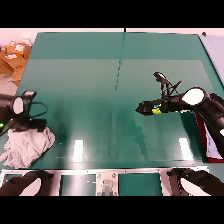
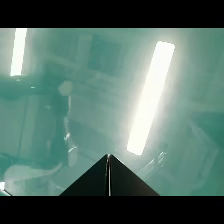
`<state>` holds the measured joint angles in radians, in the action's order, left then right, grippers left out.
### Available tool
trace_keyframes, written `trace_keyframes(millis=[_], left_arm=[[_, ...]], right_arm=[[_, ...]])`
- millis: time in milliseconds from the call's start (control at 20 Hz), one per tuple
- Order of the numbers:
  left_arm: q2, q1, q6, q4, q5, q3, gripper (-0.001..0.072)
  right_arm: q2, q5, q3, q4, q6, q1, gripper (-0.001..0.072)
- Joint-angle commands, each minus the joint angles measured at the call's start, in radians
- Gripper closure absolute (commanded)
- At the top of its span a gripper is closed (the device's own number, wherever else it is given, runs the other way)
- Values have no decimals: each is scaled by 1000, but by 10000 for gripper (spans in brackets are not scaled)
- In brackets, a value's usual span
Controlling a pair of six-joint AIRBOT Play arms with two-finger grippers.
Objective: Fold the shirts.
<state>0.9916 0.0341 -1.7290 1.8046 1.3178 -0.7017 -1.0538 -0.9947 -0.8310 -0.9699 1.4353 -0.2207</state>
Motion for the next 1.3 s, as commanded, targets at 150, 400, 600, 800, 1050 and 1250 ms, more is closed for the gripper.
trace_keyframes(millis=[150,400,600,800,1050,1250], left_arm=[[0,193,-30,11,-24,132,426],[-1,183,106,-168,-3,-56,691],[0,-30,152,-441,-64,-390,691],[10,-394,136,-457,-309,-546,691],[103,-637,141,-527,-507,-554,690],[281,-655,140,-565,-457,-554,71]], right_arm=[[0,0,0,0,0,-1,698],[0,0,0,0,0,-1,698],[0,0,0,0,0,-1,699],[0,0,0,1,0,-1,699],[-4,72,2,19,0,-3,699],[-3,30,-6,50,1,0,698]])
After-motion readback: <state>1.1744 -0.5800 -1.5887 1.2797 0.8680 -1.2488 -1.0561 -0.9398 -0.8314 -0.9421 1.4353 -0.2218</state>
